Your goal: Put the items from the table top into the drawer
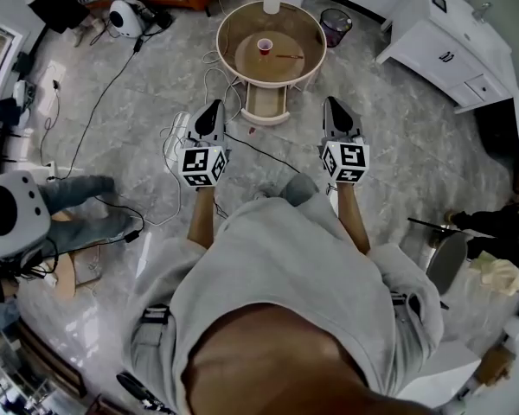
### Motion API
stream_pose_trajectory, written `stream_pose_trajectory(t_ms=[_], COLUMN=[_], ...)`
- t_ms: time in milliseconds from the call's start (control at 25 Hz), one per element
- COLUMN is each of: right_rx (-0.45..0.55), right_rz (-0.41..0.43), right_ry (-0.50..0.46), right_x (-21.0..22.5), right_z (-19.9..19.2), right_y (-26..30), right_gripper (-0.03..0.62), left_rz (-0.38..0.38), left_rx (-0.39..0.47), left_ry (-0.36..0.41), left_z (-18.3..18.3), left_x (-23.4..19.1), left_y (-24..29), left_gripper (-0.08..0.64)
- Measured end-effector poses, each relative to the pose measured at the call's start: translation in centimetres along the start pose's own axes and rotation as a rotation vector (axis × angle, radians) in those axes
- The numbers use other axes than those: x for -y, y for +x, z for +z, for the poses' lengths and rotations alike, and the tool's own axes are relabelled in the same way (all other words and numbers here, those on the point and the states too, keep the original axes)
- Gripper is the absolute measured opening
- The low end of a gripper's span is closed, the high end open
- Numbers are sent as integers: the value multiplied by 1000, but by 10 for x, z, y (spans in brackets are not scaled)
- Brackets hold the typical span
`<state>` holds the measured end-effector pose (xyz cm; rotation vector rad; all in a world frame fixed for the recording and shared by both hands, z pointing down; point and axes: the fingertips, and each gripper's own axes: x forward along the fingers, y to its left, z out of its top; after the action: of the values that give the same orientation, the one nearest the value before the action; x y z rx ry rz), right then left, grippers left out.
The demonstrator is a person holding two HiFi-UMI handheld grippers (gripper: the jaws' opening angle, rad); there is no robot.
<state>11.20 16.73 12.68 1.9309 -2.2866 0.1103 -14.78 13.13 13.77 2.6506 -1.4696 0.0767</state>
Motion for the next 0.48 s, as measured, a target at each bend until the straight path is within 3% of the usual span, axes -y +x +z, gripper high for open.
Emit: stream_pose_trajectory(t_ms=[480], right_rx=[-28], right_rz=[49], right_ry=[32], right_x=[28], right_z=[-18], right_y=[42], right_gripper=[25], left_rz=[43], left_rx=[-46], left_ry=[-2], left_z=[-12], left_x=[0], left_y=[37], left_gripper=[15])
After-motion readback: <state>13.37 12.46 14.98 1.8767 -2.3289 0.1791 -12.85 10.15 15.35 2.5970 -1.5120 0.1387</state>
